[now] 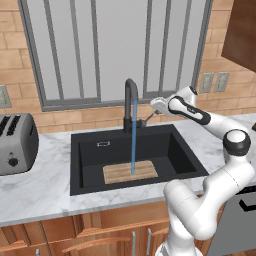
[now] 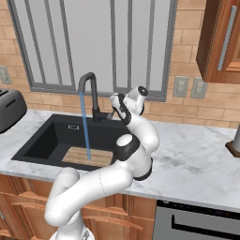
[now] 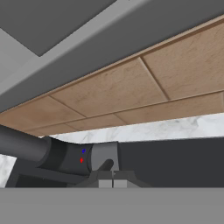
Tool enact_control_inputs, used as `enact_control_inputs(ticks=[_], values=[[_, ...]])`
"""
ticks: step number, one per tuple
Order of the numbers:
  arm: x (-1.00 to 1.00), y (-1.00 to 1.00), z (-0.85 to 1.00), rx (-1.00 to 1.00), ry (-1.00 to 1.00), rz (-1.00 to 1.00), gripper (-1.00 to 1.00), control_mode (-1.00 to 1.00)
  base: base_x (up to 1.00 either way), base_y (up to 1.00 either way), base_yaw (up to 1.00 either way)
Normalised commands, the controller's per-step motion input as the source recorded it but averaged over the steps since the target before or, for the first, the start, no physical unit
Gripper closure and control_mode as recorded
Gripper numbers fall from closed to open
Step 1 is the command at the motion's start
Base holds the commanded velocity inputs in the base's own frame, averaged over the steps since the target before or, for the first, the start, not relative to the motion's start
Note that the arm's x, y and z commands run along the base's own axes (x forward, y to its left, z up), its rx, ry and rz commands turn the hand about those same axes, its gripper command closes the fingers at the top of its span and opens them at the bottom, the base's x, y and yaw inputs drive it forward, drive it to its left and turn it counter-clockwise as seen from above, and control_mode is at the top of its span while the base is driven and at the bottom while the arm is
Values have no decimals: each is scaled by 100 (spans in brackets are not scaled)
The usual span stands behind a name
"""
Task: Turn on the sink faucet with hot water and rinse the cutting board for ten seconds, then turn off the faucet. Push the cutting board to reach the water if necessary.
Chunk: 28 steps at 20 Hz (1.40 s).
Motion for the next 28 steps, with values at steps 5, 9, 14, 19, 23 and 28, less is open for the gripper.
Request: enact_control_inputs(ticks=[5,9,14,19,23,28], values=[[0,0,0,0,0,0,100,-100,0,0,0],[0,0,0,0,0,0,100,-100,0,0,0],[0,0,0,0,0,0,100,-100,0,0,0],[0,0,0,0,0,0,100,-100,0,0,0],[0,0,0,0,0,0,100,-100,0,0,0],[0,0,0,0,0,0,100,-100,0,0,0]])
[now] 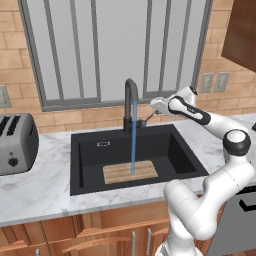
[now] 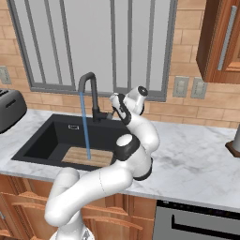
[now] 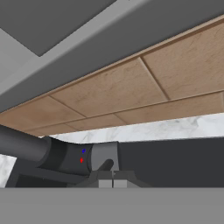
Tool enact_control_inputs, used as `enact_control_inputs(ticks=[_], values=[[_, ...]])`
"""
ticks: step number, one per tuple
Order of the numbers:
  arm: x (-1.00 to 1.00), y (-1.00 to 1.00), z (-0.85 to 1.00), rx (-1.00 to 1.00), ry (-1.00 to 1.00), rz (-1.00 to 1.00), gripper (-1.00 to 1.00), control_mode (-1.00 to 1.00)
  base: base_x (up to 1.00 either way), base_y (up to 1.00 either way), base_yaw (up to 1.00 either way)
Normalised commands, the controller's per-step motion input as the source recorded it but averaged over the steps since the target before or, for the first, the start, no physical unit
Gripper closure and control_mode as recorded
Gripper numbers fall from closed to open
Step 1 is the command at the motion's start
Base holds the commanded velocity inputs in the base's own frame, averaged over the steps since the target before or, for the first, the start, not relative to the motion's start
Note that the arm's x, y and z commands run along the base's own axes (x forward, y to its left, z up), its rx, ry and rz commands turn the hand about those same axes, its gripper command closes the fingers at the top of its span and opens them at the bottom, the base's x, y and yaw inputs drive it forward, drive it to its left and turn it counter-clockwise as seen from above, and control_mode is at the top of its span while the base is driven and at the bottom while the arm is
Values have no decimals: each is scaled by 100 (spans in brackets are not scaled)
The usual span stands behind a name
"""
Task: Turn on the sink faucet with hot water and rinse the cutting board for ten seconds, then turn off the faucet. Push the cutting board to reach the water if necessary.
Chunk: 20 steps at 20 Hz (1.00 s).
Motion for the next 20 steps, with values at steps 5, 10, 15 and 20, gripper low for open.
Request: enact_control_inputs(ticks=[5,10,15,20], values=[[0,0,0,0,0,0,100,-100,0,0,0],[0,0,0,0,0,0,100,-100,0,0,0],[0,0,0,0,0,0,100,-100,0,0,0],[0,0,0,0,0,0,100,-100,0,0,0]])
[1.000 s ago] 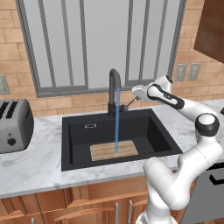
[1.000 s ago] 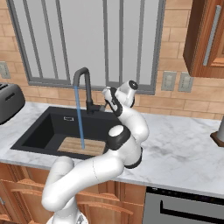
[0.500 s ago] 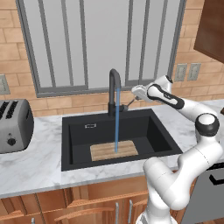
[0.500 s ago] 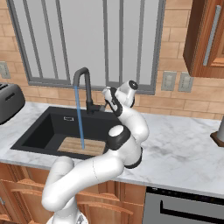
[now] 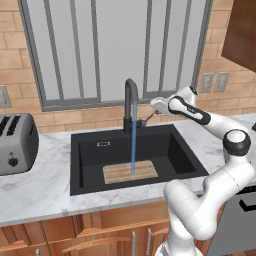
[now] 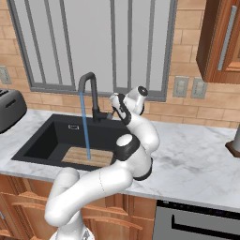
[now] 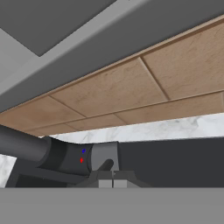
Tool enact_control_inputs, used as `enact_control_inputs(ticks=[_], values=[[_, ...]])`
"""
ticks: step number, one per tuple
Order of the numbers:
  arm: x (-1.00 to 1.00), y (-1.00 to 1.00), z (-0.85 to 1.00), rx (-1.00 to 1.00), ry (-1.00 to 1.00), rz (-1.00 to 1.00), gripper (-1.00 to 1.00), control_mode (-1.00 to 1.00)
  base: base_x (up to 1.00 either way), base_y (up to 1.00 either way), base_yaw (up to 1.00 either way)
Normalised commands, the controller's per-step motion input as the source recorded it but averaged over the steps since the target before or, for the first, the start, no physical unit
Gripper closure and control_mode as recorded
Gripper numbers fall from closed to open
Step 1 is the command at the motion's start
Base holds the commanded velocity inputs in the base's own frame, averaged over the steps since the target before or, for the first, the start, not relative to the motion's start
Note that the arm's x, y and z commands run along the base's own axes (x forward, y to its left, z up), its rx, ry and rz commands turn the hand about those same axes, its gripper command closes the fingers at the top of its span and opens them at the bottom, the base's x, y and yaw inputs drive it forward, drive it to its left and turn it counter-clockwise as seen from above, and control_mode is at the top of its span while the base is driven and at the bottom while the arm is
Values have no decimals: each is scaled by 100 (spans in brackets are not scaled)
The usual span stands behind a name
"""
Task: Turn on the sink faucet with hot water and rinse the cutting board for ten seconds, then turn off the faucet. Push the cutting board to reach the water if necessary.
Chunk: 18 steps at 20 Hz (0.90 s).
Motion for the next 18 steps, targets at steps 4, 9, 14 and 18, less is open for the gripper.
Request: enact_control_inputs(ticks=[4,9,14,18], values=[[0,0,0,0,0,0,100,-100,0,0,0],[0,0,0,0,0,0,100,-100,0,0,0],[0,0,0,0,0,0,100,-100,0,0,0],[0,0,0,0,0,0,100,-100,0,0,0]])
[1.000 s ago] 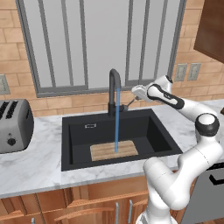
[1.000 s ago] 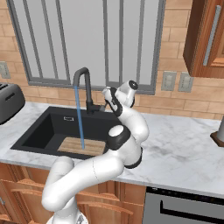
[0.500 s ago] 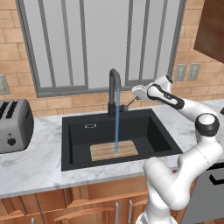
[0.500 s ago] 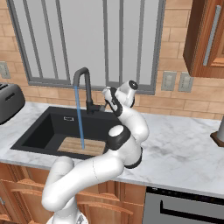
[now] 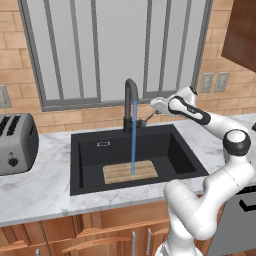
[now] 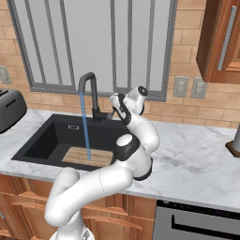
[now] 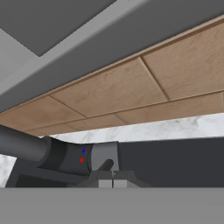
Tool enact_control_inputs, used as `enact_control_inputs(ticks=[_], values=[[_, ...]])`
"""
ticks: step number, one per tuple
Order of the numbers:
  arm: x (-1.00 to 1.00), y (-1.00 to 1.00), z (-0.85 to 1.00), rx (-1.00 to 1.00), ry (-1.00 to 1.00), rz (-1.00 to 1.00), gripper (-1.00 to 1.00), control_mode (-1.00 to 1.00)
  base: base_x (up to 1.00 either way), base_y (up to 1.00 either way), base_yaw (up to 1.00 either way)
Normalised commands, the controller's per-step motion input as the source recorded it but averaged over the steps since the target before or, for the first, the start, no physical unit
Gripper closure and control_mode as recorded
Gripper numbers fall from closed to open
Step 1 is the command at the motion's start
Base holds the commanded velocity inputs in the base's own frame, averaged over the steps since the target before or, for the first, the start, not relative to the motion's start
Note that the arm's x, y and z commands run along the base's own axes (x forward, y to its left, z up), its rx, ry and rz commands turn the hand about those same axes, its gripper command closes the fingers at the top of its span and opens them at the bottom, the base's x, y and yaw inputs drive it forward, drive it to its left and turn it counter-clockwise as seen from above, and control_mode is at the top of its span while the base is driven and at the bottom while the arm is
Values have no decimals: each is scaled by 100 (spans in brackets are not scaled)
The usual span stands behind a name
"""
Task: Turn on the sink faucet with hot water and rinse the cutting board for ten seconds, then turn off the faucet. Push the cutting board to reach the water if necessary.
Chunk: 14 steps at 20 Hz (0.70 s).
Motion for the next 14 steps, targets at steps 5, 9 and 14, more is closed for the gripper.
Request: enact_control_inputs(ticks=[5,9,14], values=[[0,0,0,0,0,0,100,-100,0,0,0],[0,0,0,0,0,0,100,-100,0,0,0],[0,0,0,0,0,0,100,-100,0,0,0]])
